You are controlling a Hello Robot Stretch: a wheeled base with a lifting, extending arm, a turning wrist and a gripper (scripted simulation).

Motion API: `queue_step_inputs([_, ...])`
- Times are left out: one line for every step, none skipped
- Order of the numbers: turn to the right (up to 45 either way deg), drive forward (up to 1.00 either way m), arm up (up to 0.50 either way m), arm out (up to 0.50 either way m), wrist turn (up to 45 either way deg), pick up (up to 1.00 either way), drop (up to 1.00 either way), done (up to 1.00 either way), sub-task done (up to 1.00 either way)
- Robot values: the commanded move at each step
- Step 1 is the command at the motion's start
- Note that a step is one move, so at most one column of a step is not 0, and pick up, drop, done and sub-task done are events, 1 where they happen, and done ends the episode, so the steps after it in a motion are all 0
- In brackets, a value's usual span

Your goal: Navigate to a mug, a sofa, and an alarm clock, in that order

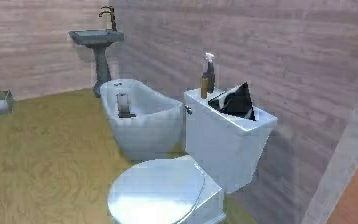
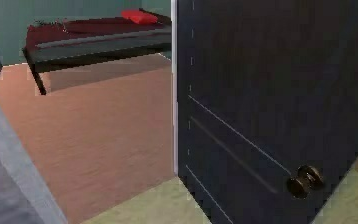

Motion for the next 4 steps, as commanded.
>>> queue_step_inputs([45.0, 0.00, 0.00, 0.00, 0.0, 0.00, 0.00, 0.00, 0.00])
queue_step_inputs([12.0, 0.00, 0.00, 0.00, 0.0, 0.00, 0.00, 0.00, 0.00])
queue_step_inputs([0.0, 0.45, 0.00, 0.00, 0.0, 0.00, 0.00, 0.00, 0.00])
queue_step_inputs([33.0, 0.00, 0.00, 0.00, 0.0, 0.00, 0.00, 0.00, 0.00])
